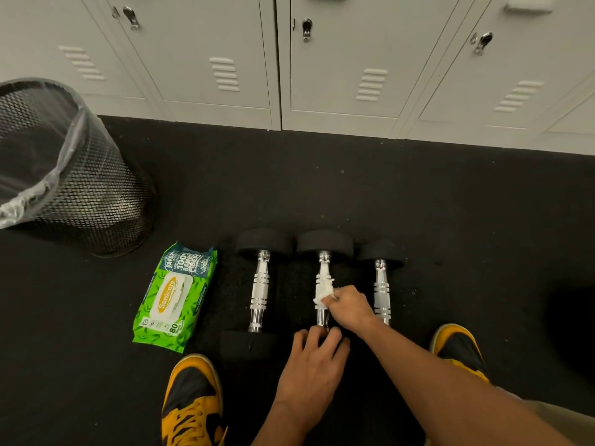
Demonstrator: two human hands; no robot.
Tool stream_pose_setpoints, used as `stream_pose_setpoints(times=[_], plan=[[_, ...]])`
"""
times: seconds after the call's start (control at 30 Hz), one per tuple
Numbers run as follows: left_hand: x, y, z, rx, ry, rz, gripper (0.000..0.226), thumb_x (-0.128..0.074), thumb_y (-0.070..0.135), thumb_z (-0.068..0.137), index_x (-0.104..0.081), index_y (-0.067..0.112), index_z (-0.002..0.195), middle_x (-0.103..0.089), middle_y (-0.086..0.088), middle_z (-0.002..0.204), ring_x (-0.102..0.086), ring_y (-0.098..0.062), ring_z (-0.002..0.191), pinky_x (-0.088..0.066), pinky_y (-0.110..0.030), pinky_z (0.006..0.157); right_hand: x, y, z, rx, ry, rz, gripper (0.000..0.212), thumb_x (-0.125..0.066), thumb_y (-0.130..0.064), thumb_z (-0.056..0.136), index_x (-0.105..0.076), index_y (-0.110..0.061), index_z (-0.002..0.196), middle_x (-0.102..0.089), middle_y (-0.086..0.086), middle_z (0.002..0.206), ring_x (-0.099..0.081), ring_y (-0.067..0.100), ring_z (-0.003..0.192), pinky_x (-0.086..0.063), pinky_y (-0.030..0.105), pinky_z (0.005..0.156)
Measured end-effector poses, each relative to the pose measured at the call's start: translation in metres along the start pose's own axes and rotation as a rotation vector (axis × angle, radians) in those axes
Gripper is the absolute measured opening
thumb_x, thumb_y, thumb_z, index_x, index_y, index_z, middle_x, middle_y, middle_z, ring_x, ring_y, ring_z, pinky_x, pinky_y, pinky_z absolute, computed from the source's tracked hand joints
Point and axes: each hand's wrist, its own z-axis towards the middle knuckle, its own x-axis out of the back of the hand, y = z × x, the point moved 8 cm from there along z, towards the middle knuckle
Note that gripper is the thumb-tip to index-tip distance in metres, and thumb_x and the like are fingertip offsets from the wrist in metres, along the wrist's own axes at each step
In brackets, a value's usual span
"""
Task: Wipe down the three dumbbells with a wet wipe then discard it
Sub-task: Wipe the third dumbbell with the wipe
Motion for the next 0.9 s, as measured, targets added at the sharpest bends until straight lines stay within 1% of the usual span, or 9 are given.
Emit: stream_pose_setpoints(times=[0.13,0.2,0.4,0.47,0.57,0.63,0.7,0.8,0.9], plan=[[0.002,0.003,0.002,-0.020,-0.036,0.019,0.060,-0.084,0.028,0.062,-0.061,0.020,0.117,-0.049,-0.002,0.115,-0.054,-0.024,0.098,-0.053,-0.042,0.081,-0.005,0.007,-0.012,-0.033,-0.077,-0.057,0.028,-0.061,-0.030,0.092,-0.058,-0.021,0.065,-0.061,-0.002,0.071,-0.061,0.014,0.074,-0.051,0.030,0.071],[0.003,0.002,0.002,-0.020,-0.065,0.017,0.057,-0.083,0.028,0.064,-0.060,0.020,0.116,-0.049,-0.003,0.115,-0.055,-0.025,0.099,-0.053,-0.042,0.082,-0.006,0.009,-0.018,-0.026,-0.119,-0.088,0.030,-0.064,-0.030,0.089,-0.058,-0.020,0.061,-0.060,-0.002,0.067,-0.060,0.014,0.073,-0.052,0.033,0.076],[0.007,-0.005,-0.004,0.006,-0.100,0.042,0.056,-0.063,0.019,0.087,-0.040,0.014,0.137,-0.035,-0.010,0.141,-0.041,-0.031,0.123,-0.038,-0.048,0.103,-0.008,0.012,-0.027,-0.024,-0.124,-0.120,0.035,-0.061,-0.034,0.085,-0.058,-0.021,0.053,-0.057,-0.002,0.067,-0.062,0.020,0.081,-0.053,0.041,0.087],[0.011,-0.008,-0.006,-0.003,-0.083,0.030,0.061,-0.061,0.017,0.089,-0.033,0.015,0.142,-0.031,-0.011,0.145,-0.037,-0.030,0.128,-0.035,-0.047,0.107,-0.005,0.008,-0.030,-0.035,-0.099,-0.120,0.029,-0.059,-0.036,0.085,-0.058,-0.020,0.061,-0.061,0.001,0.076,-0.062,0.021,0.086,-0.051,0.042,0.090],[0.016,-0.019,-0.012,-0.023,-0.039,0.035,0.063,-0.067,0.025,0.083,-0.038,0.017,0.138,-0.041,-0.008,0.136,-0.043,-0.029,0.124,-0.039,-0.045,0.104,0.008,-0.013,-0.035,0.002,0.025,-0.137,0.024,-0.053,-0.036,0.092,-0.058,-0.021,0.074,-0.061,0.001,0.086,-0.056,0.020,0.083,-0.047,0.037,0.085],[0.026,-0.036,-0.019,0.023,-0.016,0.060,0.055,-0.060,0.034,0.087,-0.040,0.019,0.137,-0.041,-0.006,0.134,-0.038,-0.029,0.128,-0.032,-0.047,0.108,0.012,-0.038,-0.035,0.092,0.114,-0.141,0.020,-0.049,-0.032,0.096,-0.062,-0.018,0.089,-0.059,-0.001,0.086,-0.052,0.015,0.077,-0.046,0.033,0.074],[0.033,-0.057,-0.027,0.084,-0.015,0.072,0.053,-0.054,0.038,0.088,-0.040,0.021,0.136,-0.038,-0.004,0.136,-0.031,-0.029,0.130,-0.026,-0.049,0.110,0.006,-0.065,-0.033,0.152,0.133,-0.087,0.022,-0.047,-0.028,0.097,-0.063,-0.013,0.096,-0.059,0.001,0.087,-0.052,0.013,0.074,-0.042,0.030,0.064],[0.033,-0.083,-0.043,0.152,-0.015,0.051,0.052,-0.062,0.041,0.075,-0.052,0.025,0.123,-0.045,-0.002,0.121,-0.046,-0.030,0.114,-0.040,-0.050,0.098,-0.017,-0.092,-0.018,0.136,0.088,0.028,0.023,-0.047,-0.027,0.097,-0.063,-0.011,0.096,-0.064,0.012,0.105,-0.060,0.026,0.096,-0.046,0.033,0.074],[0.021,-0.095,-0.058,0.199,0.000,0.007,0.052,-0.071,0.039,0.064,-0.059,0.026,0.113,-0.049,-0.001,0.113,-0.052,-0.028,0.100,-0.049,-0.047,0.086,-0.042,-0.107,0.003,0.044,0.021,0.077,0.027,-0.049,-0.029,0.098,-0.063,-0.007,0.103,-0.063,0.011,0.109,-0.062,0.027,0.096,-0.048,0.033,0.077]])
